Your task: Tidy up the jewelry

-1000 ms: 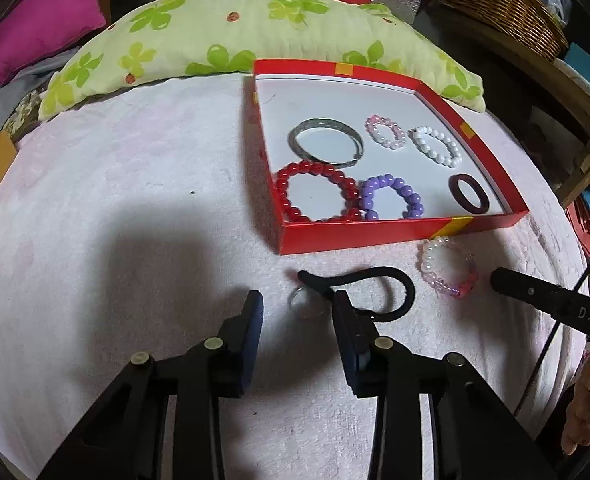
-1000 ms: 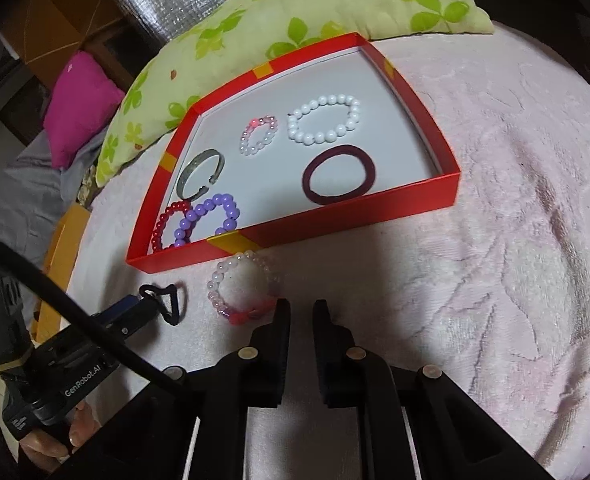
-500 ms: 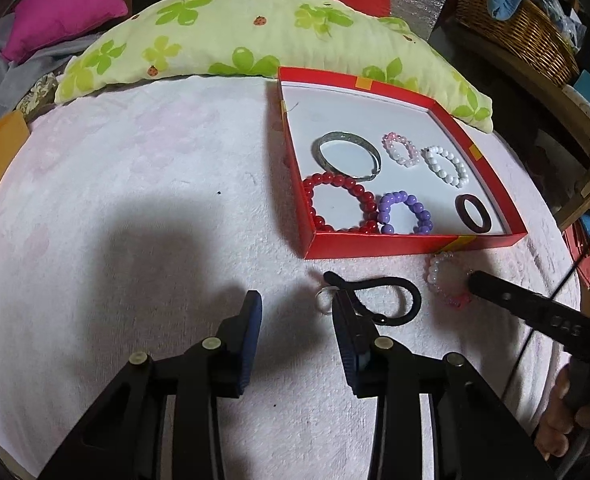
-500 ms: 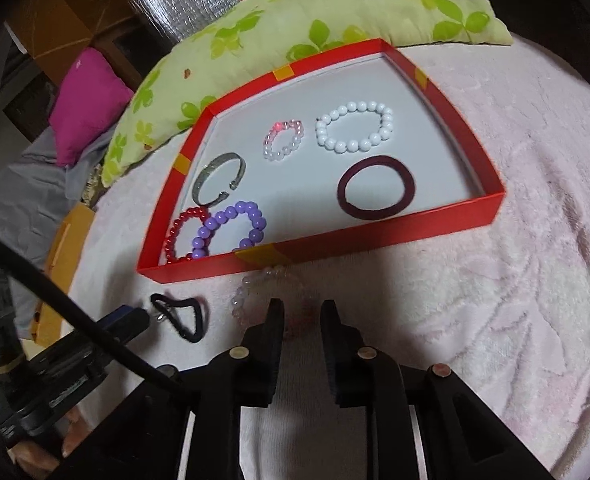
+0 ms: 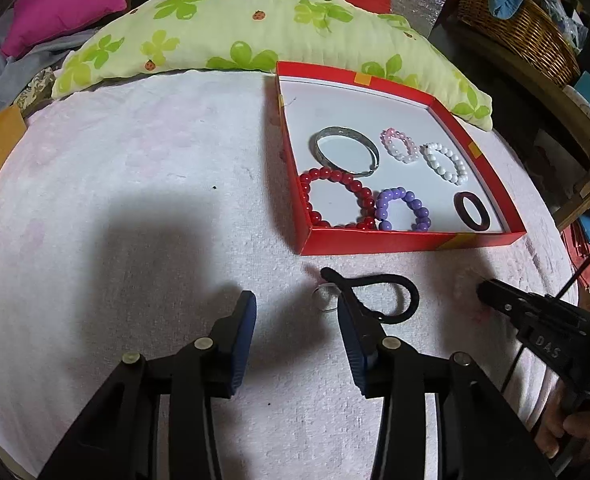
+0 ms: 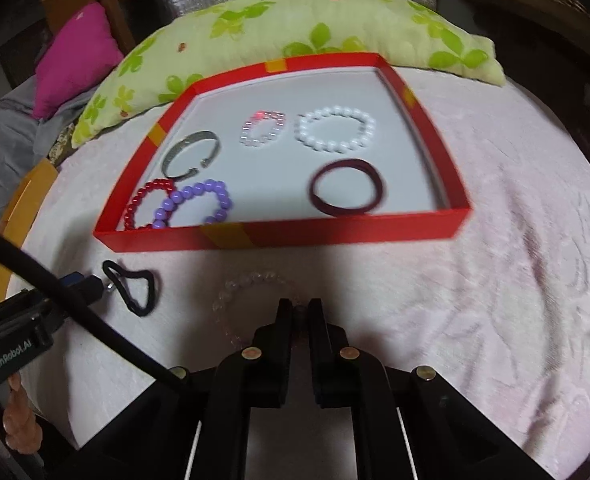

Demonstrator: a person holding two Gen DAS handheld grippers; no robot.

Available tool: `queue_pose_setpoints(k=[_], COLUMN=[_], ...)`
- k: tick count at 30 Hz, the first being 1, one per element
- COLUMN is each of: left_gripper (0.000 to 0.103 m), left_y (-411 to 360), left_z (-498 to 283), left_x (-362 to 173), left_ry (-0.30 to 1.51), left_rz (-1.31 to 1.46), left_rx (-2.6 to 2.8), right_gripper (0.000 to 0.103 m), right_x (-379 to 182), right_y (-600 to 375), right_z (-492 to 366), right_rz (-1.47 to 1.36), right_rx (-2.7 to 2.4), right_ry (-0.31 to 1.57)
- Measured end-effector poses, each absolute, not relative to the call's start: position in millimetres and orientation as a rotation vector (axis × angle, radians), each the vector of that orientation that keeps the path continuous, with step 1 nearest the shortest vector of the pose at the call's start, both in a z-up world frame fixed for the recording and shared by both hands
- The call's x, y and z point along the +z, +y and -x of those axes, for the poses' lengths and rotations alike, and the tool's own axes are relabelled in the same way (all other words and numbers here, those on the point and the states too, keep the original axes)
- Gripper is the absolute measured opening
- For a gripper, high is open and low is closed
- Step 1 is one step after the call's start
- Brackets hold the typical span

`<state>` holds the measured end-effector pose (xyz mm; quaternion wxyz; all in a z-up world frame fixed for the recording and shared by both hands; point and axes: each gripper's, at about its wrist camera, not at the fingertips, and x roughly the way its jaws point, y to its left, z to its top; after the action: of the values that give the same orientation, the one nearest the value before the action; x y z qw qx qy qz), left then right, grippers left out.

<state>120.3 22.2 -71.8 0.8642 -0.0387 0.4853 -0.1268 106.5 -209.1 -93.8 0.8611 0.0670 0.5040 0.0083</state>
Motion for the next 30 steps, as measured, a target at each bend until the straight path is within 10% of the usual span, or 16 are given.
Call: queue_pose_setpoints(k=[20, 26, 30], left_gripper=[0.057, 0.024, 0.009], left_y=[-3, -12, -8], left_z=[-124, -124, -123], left_x=[-71, -77, -77], left_ry=[0.968, 0.984, 0.992], left_rz=[0.026, -0.016, 0.016], left_rx=[-0.308, -0.33, -0.344], right_gripper=[0.02, 0.054, 0.054], right_x=[-86, -80, -85], right_y=[-302, -292, -271], right_z=[-81, -84, -90], right_rz=[-0.558, -0.533, -0.458], right_rx=[0.12, 0.142, 0.161], right_ry=[1.041, 0.997, 1.026])
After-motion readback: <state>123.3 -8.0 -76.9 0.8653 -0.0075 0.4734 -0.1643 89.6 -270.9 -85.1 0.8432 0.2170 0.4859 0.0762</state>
